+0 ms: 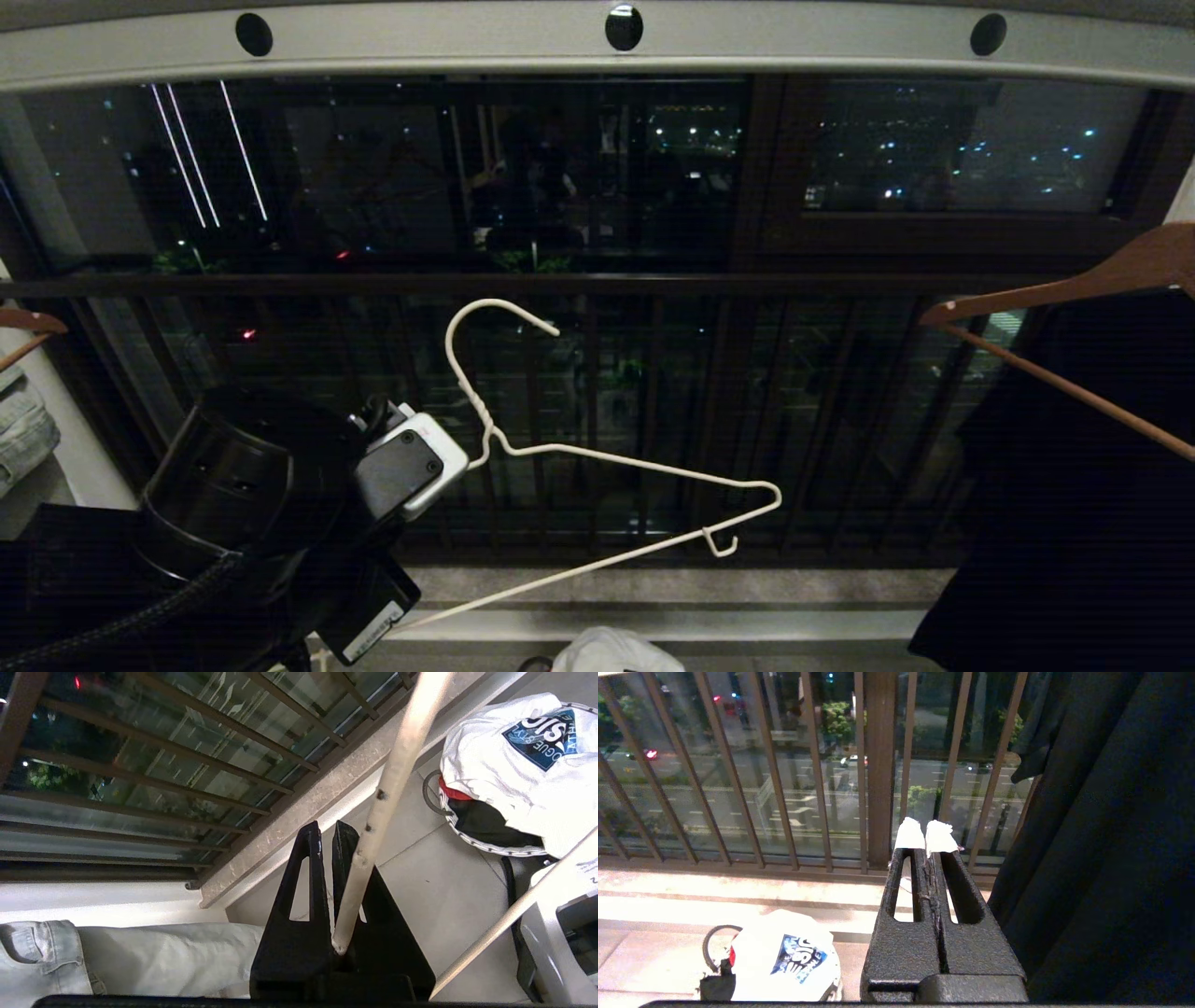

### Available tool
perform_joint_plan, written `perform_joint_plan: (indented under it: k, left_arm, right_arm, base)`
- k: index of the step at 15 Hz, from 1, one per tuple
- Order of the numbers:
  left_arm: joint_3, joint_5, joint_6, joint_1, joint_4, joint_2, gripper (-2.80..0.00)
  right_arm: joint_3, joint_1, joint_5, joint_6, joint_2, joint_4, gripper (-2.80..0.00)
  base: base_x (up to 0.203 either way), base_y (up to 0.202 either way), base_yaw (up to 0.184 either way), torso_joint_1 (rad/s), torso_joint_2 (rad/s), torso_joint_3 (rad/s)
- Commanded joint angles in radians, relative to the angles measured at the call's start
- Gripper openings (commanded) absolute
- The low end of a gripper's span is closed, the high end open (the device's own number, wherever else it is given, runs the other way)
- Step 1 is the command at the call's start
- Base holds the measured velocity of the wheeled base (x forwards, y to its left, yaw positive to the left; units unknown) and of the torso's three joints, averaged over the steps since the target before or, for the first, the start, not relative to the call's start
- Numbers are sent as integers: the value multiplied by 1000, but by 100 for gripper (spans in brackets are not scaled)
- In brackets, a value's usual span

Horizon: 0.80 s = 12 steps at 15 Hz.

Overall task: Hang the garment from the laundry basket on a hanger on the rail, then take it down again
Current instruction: Pick up clothes from the basket

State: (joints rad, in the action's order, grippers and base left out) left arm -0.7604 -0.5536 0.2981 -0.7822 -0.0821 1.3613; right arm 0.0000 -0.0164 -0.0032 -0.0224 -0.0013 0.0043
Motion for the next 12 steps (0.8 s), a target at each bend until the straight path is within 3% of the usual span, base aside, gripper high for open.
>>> perform_joint_plan:
  k: [1,12]
  left_arm:
    - [3,-3,1,0,-1,-12,-280]
    - [4,-3,3,-2,-1,-21,-280]
  right_arm:
    - [2,0,1,-1,0,0,-280]
    - [2,0,2,1,0,-1,-280]
  base:
    - [0,0,0,-108,263,135]
    - [0,0,0,-140,308,165]
